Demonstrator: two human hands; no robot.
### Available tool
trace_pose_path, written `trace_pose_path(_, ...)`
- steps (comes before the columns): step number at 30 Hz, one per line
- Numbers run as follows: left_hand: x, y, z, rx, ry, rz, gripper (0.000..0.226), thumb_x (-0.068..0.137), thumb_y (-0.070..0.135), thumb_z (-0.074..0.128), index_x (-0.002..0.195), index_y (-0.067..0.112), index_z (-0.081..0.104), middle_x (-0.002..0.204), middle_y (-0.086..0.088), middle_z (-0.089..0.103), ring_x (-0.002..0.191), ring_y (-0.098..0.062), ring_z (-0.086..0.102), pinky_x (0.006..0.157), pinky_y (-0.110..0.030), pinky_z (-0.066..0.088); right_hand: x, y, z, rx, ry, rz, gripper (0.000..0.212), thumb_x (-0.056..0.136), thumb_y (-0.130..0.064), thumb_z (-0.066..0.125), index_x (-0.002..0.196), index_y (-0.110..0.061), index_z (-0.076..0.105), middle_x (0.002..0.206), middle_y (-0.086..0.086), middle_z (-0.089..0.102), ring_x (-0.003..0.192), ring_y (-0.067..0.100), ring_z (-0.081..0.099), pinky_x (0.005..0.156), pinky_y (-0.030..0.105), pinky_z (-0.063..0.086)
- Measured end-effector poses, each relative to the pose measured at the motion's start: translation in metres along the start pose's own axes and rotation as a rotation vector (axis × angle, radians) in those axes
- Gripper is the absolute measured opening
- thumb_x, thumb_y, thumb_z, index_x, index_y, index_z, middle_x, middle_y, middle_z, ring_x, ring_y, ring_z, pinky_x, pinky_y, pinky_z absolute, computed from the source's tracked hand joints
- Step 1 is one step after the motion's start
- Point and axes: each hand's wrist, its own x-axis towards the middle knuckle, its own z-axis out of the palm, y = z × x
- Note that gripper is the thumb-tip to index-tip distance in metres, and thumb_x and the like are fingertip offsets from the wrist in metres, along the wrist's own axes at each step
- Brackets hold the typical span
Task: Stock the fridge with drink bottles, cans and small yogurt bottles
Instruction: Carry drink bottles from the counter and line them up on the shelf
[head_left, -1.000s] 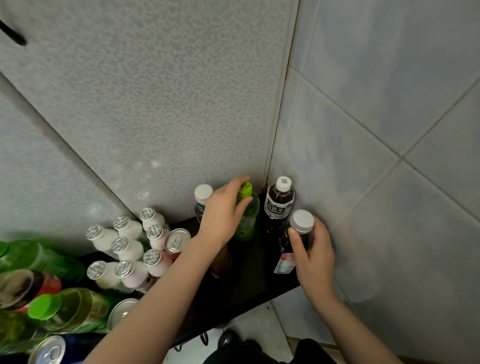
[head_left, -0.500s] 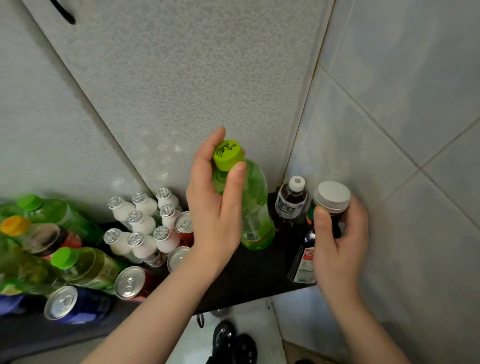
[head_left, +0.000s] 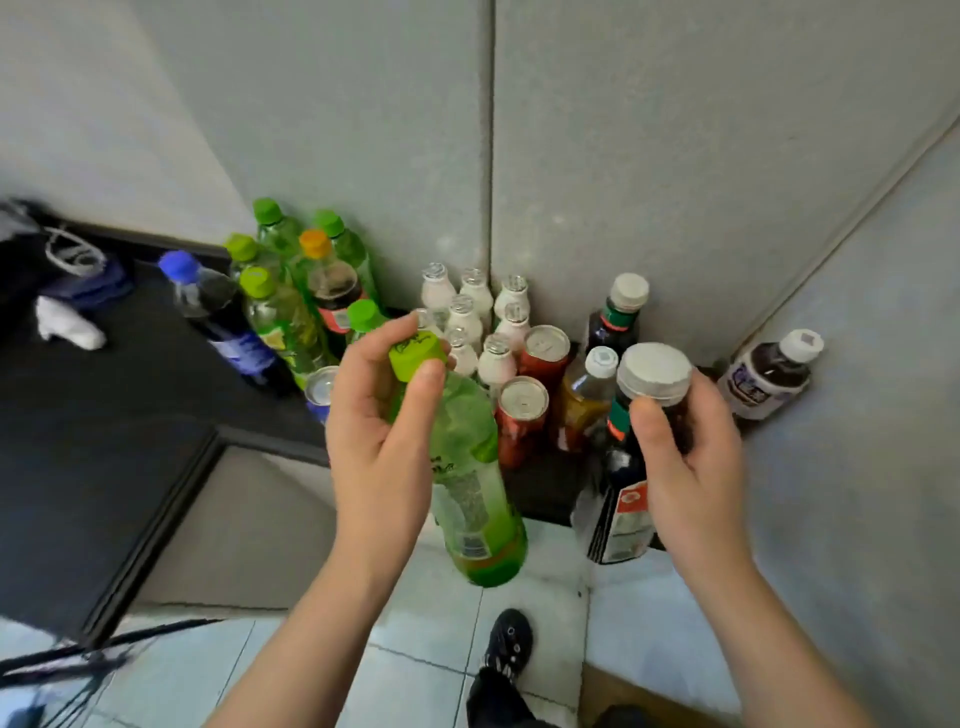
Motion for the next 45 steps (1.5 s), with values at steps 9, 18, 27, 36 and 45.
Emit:
trace_pose_path(9, -0.137, 0.052, -0.194, 0.115, 0.384, -0.018, 0.023, 0.086, 0.020, 0.061, 0.108, 0.027, 0.059, 0.101, -0.008, 0.068, 0.096, -0.023, 0.066, 0.080, -0.031, 0.055, -0.114, -0.069, 0.119, 0.141, -0.425, -0.081, 0.027, 0.089, -0.040, 0.051, 0.117, -0.041, 0.048, 0.116, -0.026, 0.055, 0.112, -0.008, 0.051, 0.091, 0.007, 0.038)
trace_pose_path(18, -0.365, 0.123, -0.358, 0.360, 0.834, -0.045, 0.025, 0.084, 0.025, 0.064, 0.102, 0.041, 0.065, 0.099, 0.003, 0.068, 0.095, -0.015, 0.066, 0.072, -0.019, 0.053, -0.349, -0.162, 0.204, 0.334, -0.947, -0.113, 0.021, 0.086, -0.037, 0.056, 0.106, -0.032, 0.056, 0.104, -0.008, 0.062, 0.092, -0.008, 0.058, 0.076, 0.006, 0.042)
trace_pose_path(27, -0.577, 0.199, -0.434, 0.486, 1.353, -0.041, 0.027, 0.084, 0.024, 0.062, 0.101, 0.044, 0.065, 0.101, 0.008, 0.068, 0.097, -0.013, 0.064, 0.078, -0.019, 0.053, -0.555, -0.251, 0.234, 0.412, -1.519, -0.174, 0.025, 0.082, -0.045, 0.060, 0.105, -0.033, 0.057, 0.102, -0.009, 0.064, 0.091, 0.001, 0.062, 0.074, 0.013, 0.048)
trace_pose_path(36, -0.764, 0.230, -0.482, 0.520, 2.022, 0.026, 0.022, 0.085, 0.030, 0.061, 0.101, 0.045, 0.065, 0.107, 0.001, 0.069, 0.104, -0.015, 0.064, 0.087, -0.027, 0.052, -0.764, -0.303, 0.273, 0.437, -1.927, -0.199, 0.021, 0.091, -0.024, 0.057, 0.110, -0.014, 0.059, 0.095, -0.003, 0.064, 0.078, -0.003, 0.060, 0.064, 0.010, 0.046)
trace_pose_path(45, -0.931, 0.276, -0.565, 0.652, 2.361, -0.079, 0.023, 0.089, 0.028, 0.062, 0.102, 0.047, 0.063, 0.106, 0.006, 0.070, 0.103, -0.012, 0.065, 0.080, -0.020, 0.053, -0.991, -0.378, 0.300, 0.479, -2.203, -0.242, 0.017, 0.089, -0.031, 0.059, 0.105, -0.034, 0.059, 0.096, -0.017, 0.065, 0.086, -0.003, 0.063, 0.069, 0.018, 0.047)
